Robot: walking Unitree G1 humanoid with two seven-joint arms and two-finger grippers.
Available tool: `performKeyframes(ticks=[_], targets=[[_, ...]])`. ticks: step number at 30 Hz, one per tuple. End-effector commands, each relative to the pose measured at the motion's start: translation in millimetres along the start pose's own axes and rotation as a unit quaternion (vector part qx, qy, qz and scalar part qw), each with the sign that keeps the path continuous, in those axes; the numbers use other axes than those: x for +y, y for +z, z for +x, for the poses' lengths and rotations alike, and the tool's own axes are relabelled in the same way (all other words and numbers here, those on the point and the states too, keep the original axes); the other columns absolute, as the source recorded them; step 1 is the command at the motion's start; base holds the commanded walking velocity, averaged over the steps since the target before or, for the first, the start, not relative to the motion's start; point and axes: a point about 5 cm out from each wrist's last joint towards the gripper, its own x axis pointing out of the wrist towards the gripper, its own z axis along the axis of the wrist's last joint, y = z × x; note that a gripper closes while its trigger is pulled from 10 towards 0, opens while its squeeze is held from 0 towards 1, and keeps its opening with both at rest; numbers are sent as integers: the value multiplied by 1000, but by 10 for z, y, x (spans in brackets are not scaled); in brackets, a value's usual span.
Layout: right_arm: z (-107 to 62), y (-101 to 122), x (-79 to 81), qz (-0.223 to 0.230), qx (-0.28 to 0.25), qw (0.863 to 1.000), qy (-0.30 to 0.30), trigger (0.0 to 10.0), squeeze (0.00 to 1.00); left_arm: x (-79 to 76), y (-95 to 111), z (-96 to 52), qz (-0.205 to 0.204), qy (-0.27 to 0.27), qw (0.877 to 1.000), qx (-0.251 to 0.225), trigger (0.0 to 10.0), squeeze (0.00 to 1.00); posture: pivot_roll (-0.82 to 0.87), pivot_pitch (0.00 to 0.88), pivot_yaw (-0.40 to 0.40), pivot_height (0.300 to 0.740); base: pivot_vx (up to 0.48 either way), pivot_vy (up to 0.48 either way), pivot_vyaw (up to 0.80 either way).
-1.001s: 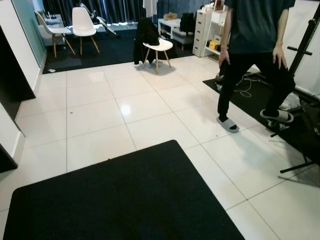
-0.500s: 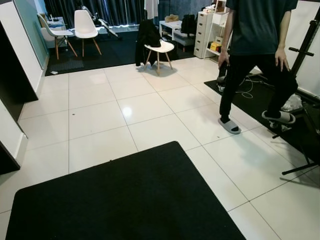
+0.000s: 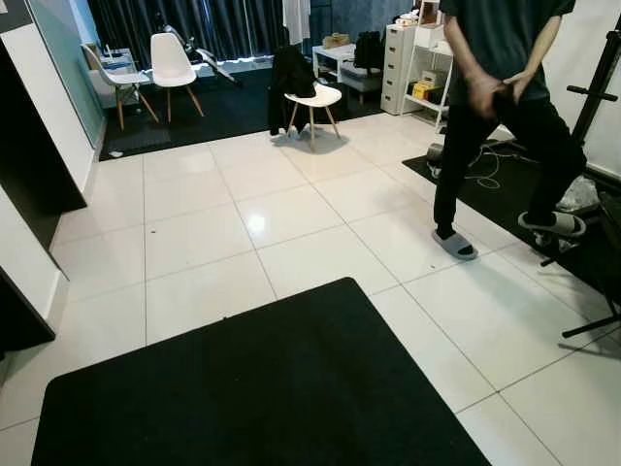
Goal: Restocking fridge
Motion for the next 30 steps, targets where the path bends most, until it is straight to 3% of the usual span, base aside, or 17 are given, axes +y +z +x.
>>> performKeyframes(ticks=[1, 13, 21, 24, 30], targets=[[13, 27, 31, 5, -2, 1000, 2, 10000, 0, 87, 29, -21, 0, 15, 1000, -5, 10000, 0, -96, 0, 35, 740, 0, 0, 0], [53, 192, 113, -37, -6, 999, 7, 10000, 0, 56, -42, -17, -47, 38, 998, -10, 10000, 0, -57, 0, -14, 740, 0, 0, 0], [79, 369, 178, -18, -36, 999, 5, 10000, 0, 81, 12, -21, -29, 25, 999, -15, 10000, 0, -75, 0, 17, 740, 0, 0, 0], [79, 338, 180, -9, -37, 999, 2, 10000, 0, 131, 30, -35, -2, 19, 1000, -5, 10000, 0, -84, 0, 33, 740, 0, -472, 0], [76, 212, 180, -1, -20, 1000, -2, 10000, 0, 218, 126, -47, 0, 35, 999, -14, 10000, 0, -51, 0, 14, 740, 0, -315, 0]])
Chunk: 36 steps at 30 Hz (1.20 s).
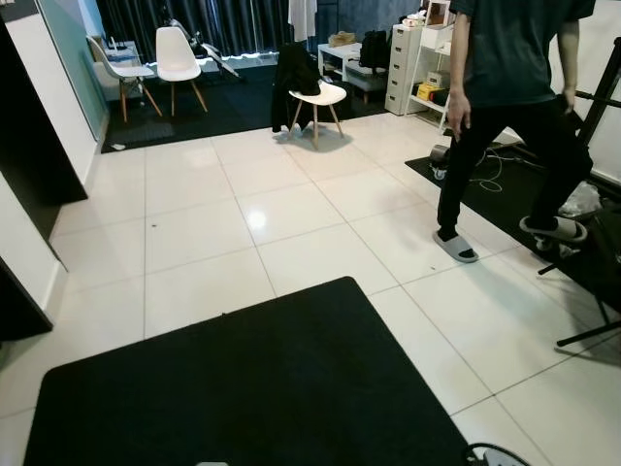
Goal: Restocking fridge
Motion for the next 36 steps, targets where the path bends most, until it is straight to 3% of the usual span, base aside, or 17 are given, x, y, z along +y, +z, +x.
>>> performKeyframes(ticks=[1, 8, 13, 23, 36], targets=[[-5, 40, -38, -5, -3, 1000, -9, 10000, 0, 12, 49, 8, -3, 6, 1000, -5, 10000, 0, -45, 0, 7, 740, 0, 0, 0], [-3, 133, -64, -23, -6, 1000, -13, 10000, 0, -45, 60, 28, -35, 12, 999, -14, 10000, 0, -52, 0, -18, 740, 0, 0, 0], [-3, 231, -88, -40, -13, 999, -17, 10000, 0, -177, -23, 50, -19, -2, 1000, 3, 10000, 0, -48, 0, -14, 740, 0, 0, 0], [3, 256, -78, -46, -11, 999, -23, 10000, 0, -182, -14, 53, -13, -3, 1000, 4, 10000, 0, -61, 0, -2, 740, 0, 0, 0], [-1, 160, -81, -42, 3, 999, -26, 10000, 0, -211, 20, 65, -17, -9, 1000, -1, 10000, 0, -62, 0, 2, 740, 0, 0, -755]])
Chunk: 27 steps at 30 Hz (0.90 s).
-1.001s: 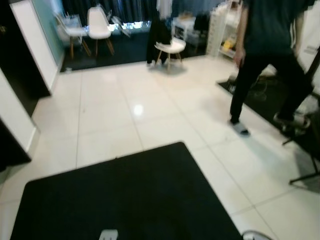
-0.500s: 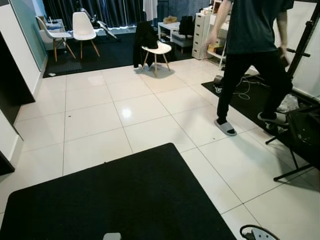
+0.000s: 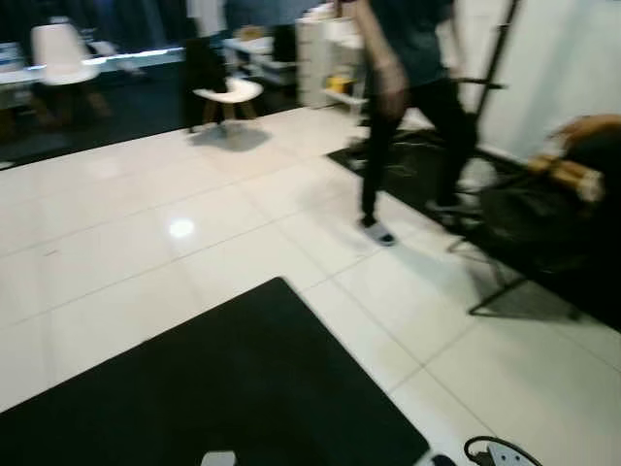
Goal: Restocking fridge
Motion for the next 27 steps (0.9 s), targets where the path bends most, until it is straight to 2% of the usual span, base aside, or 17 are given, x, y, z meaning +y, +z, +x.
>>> performKeyframes(ticks=[1, 27], targets=[[4, -27, 26, 4, 5, 1000, 1, 10000, 0, -7, -49, -5, 1, -1, 1000, 10, 10000, 0, -62, 0, 2, 740, 0, 0, -775], [8, -26, 40, 7, 8, 1000, 1, 10000, 0, -52, -39, 7, 23, -12, 1000, 15, 10000, 0, -60, 0, 4, 740, 0, 0, -775]])
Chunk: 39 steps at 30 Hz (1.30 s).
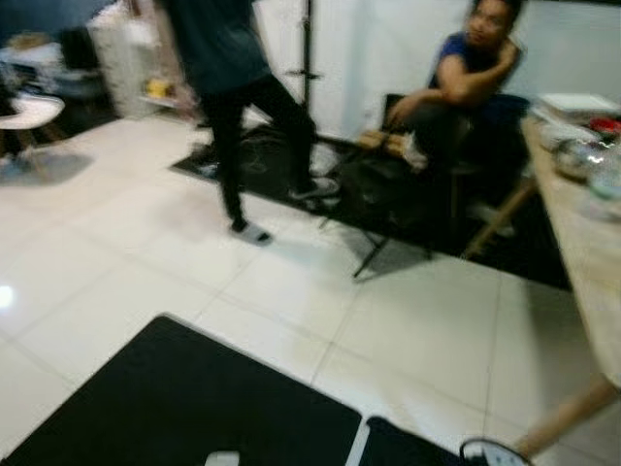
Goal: Restocking fridge
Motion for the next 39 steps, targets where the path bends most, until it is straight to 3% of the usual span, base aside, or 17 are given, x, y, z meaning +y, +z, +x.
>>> performKeyframes(ticks=[1, 20, 39], targets=[[-3, -14, -13, 5, 3, 1000, -2, 10000, 0, -19, -14, 3, 4, -2, 1000, 4, 10000, 0, -61, 0, 4, 740, 0, 0, -775], [-7, -6, -35, 5, 4, 1000, -4, 10000, 0, -20, 3, 10, -38, 14, 999, -7, 10000, 0, -84, 0, 3, 740, 0, 0, -774], [-13, -71, -42, 6, 11, 1000, -8, 10000, 0, 13, -9, 2, -50, 20, 999, -2, 10000, 0, -83, 0, 18, 740, 0, 0, -774]])
